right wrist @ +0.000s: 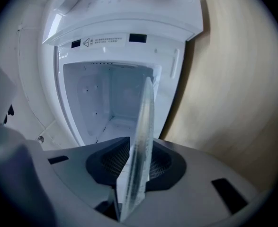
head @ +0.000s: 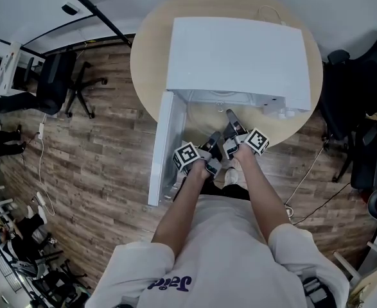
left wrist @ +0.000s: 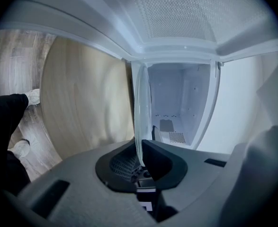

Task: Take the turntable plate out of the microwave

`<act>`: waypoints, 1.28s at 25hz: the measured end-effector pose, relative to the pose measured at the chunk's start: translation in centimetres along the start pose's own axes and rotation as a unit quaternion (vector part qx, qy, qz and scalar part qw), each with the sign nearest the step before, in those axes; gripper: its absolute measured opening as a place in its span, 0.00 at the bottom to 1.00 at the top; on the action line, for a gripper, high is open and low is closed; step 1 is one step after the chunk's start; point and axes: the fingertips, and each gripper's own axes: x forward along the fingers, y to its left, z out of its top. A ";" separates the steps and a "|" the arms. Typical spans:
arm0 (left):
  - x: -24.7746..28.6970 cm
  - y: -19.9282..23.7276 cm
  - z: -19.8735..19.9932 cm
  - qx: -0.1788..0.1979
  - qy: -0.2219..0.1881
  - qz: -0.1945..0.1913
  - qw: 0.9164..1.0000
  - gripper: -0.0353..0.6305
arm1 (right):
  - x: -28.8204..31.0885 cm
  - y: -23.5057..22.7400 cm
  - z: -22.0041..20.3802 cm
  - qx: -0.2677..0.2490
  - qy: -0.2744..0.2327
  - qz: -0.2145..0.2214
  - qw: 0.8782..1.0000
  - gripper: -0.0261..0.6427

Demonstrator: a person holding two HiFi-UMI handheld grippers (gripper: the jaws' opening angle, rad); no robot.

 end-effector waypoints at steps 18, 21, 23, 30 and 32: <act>-2.1 -0.7 -5.1 0.024 0.035 -0.016 0.999 0.12 | -5.3 0.9 -0.1 0.043 0.002 -0.015 0.999 0.09; -2.3 -1.1 -6.5 0.031 0.044 -0.020 0.998 0.12 | -6.3 1.5 0.1 0.042 0.008 -0.011 0.999 0.09; -2.4 -1.2 -7.3 0.039 0.050 -0.026 0.998 0.12 | -7.0 2.1 0.2 0.032 0.013 -0.002 0.999 0.09; -3.0 -3.7 -9.8 0.076 0.067 -0.079 0.992 0.12 | -9.1 4.7 0.5 0.010 0.037 -0.004 0.999 0.09; -3.4 -4.6 -10.0 0.094 0.056 -0.091 0.990 0.14 | -9.8 5.4 0.5 0.014 0.044 -0.004 0.999 0.09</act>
